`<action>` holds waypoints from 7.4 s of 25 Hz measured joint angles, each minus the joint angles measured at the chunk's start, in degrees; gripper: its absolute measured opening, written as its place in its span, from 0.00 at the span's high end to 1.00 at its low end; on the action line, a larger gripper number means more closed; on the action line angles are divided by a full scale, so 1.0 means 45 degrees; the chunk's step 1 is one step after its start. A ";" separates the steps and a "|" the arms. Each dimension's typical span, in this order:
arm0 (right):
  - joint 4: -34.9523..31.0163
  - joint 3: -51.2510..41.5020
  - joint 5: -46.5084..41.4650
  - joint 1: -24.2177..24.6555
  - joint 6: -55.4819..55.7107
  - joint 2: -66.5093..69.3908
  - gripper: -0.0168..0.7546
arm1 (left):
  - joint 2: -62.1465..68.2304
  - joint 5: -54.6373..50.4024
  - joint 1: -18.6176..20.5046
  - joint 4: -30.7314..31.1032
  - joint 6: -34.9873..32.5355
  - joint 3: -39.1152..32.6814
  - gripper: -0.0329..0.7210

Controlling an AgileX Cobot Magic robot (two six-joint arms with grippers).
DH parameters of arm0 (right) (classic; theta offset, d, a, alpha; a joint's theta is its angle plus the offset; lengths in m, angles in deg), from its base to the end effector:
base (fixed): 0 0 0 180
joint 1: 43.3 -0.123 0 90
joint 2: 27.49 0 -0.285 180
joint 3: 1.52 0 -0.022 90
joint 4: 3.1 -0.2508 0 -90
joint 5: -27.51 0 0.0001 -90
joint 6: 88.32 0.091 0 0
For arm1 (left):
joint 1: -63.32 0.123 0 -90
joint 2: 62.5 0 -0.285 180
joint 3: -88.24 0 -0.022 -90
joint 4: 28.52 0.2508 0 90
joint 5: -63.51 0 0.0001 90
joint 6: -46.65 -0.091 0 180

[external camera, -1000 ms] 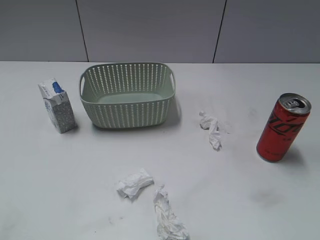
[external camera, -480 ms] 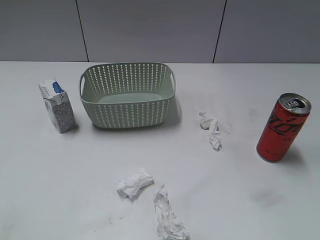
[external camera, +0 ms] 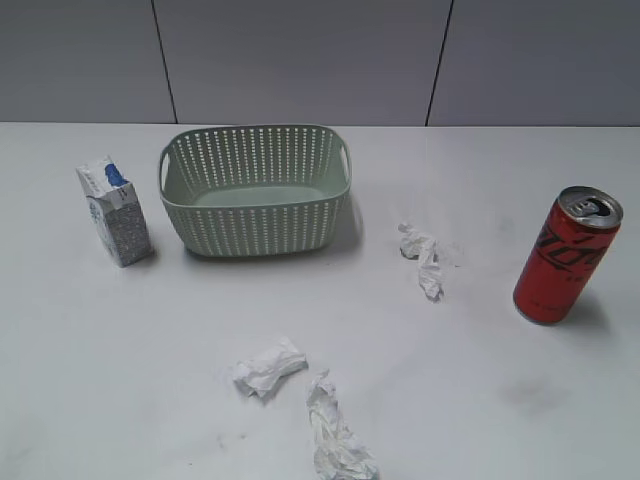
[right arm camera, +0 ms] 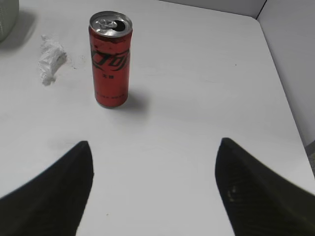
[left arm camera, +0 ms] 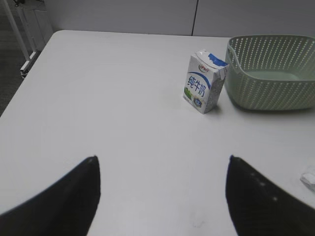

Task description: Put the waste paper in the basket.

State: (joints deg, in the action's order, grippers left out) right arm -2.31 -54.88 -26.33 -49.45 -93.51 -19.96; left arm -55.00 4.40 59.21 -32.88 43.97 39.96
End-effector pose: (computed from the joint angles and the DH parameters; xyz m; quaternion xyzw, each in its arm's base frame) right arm 0.0085 -0.0001 0.2634 -0.0836 0.8379 -0.0024 0.5393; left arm -0.0056 -0.0056 0.2812 0.0510 0.8407 -0.0447 0.5372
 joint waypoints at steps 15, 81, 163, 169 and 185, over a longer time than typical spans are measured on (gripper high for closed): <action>-0.0301 0.0586 0.0014 -0.0013 0.0000 0.2493 0.22 | 0.0000 0.0000 0.0000 0.0000 0.0000 0.0000 0.18; -0.1439 1.1672 0.3238 -0.4117 -0.2200 2.6788 0.88 | 0.0000 0.0000 0.0000 -0.0009 0.0000 0.0000 0.18; -0.0940 0.8552 0.4400 -1.0147 0.4975 2.4589 0.24 | 0.0000 0.0000 0.0000 -0.0009 -0.0010 0.0000 0.18; -0.2119 0.8552 0.4259 -1.0147 0.4007 2.5396 0.24 | 0.0000 0.0000 0.0000 -0.0009 -0.0010 0.0000 0.18; -0.1913 0.8774 0.4248 -1.0147 0.3860 2.4108 0.95 | 0.0000 0.0000 0.0000 -0.0009 -0.0010 0.0000 0.18</action>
State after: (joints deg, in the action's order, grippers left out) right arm -10.92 -15.40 -7.21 -95.11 -76.14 88.52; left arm -55.00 4.40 59.21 -32.92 43.93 39.96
